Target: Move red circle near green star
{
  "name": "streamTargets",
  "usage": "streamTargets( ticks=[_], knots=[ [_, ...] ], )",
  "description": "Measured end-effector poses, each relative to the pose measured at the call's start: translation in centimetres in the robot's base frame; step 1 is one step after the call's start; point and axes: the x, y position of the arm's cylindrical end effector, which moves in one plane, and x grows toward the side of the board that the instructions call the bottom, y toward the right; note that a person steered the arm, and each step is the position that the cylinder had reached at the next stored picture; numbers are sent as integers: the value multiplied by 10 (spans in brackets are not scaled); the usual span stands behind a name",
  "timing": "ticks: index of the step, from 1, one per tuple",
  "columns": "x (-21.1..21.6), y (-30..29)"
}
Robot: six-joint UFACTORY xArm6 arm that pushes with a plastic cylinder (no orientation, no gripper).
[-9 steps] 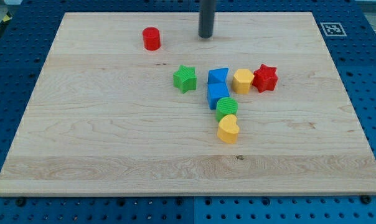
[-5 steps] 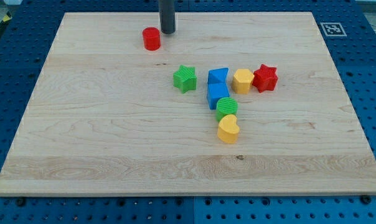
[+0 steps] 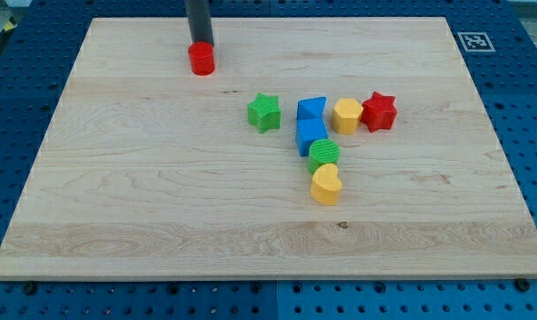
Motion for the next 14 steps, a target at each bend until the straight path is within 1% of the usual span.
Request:
streamTargets(
  ticks=[1,2,3,5,9,11,14],
  knots=[
    [7,-11],
    [21,-4],
    [22,18],
    [46,21],
    [50,55],
    [50,58],
    [68,58]
  ],
)
